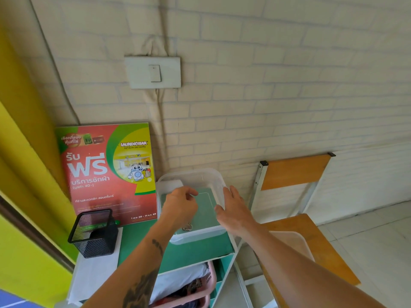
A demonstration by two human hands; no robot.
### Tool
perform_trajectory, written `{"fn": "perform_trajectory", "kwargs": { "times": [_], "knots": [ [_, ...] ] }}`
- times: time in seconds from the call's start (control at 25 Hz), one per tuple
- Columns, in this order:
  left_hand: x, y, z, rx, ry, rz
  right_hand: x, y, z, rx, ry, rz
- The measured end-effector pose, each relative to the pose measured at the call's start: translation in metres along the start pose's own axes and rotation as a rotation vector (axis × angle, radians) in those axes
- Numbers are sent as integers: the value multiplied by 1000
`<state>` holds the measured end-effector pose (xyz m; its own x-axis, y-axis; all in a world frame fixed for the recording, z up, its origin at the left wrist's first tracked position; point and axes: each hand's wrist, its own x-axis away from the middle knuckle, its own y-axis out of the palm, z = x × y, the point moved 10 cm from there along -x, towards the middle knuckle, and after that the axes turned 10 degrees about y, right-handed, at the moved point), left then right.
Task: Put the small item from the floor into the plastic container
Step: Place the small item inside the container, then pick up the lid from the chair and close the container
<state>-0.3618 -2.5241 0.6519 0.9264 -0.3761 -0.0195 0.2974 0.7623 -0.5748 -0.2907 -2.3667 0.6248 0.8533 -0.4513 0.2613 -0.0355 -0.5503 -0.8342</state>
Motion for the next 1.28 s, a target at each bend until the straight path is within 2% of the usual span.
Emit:
{"fn": "perform_trajectory", "kwargs": {
  "times": [0.28,0.48,0.6,0.72,0.92,1.28],
  "knots": [
    [2,53,83,95,163,-67,12,-64,61,-122,-19,15],
    [7,138,131,127,213,-98,6,-93,163,-137,88,-1],
    [17,207,141,117,184,-120,-2,-97,240,-111,183,-45],
    [24,282,122,53,96,-159,-11,-89,316,-74,278,-92],
    [35,398,63,-250,10,-308,-32,-45,414,-33,357,-176],
    [28,530,-52,-560,-27,-469,-95,64,527,-38,450,-265]
  ]
}}
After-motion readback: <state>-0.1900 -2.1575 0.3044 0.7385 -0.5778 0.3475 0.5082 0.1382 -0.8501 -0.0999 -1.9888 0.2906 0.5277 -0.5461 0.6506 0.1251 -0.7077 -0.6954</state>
